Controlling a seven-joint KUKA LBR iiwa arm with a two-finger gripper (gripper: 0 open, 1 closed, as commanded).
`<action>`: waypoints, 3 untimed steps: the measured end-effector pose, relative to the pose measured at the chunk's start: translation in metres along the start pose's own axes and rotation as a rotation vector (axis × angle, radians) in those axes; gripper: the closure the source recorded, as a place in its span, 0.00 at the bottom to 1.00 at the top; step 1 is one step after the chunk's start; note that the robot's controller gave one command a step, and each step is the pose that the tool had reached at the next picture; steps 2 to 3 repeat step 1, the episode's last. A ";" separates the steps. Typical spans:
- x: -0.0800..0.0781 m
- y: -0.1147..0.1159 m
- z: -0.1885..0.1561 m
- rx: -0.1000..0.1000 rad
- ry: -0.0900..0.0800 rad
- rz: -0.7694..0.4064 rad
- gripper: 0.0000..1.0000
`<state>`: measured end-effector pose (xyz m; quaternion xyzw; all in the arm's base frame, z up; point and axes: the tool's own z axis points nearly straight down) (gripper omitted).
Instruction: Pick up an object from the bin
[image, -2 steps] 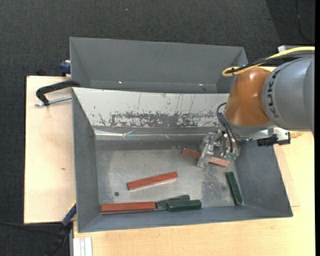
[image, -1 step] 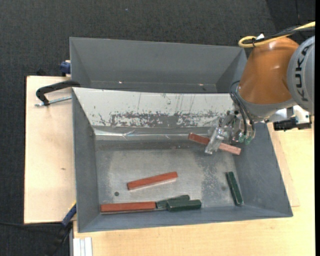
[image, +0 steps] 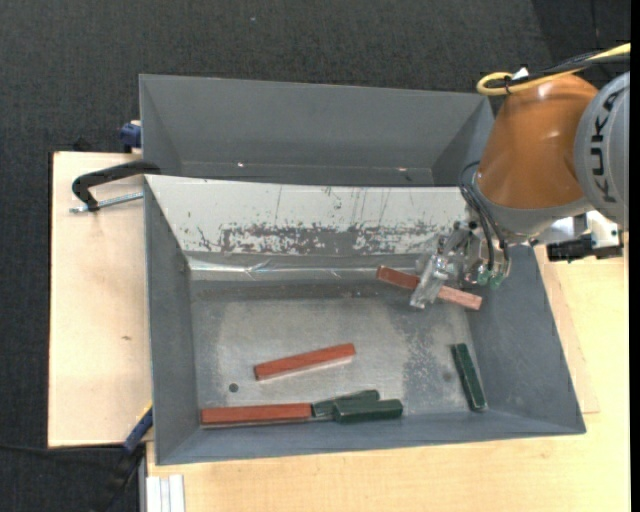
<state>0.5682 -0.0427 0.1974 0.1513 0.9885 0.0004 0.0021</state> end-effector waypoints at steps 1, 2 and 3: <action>0.000 -0.007 -0.024 0.001 0.005 -0.076 1.00; 0.000 -0.007 -0.024 0.001 0.005 -0.076 1.00; 0.000 -0.007 -0.024 0.001 0.005 -0.076 1.00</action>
Offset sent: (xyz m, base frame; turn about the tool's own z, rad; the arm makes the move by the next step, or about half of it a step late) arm -0.0111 -0.0570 0.1364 -0.1686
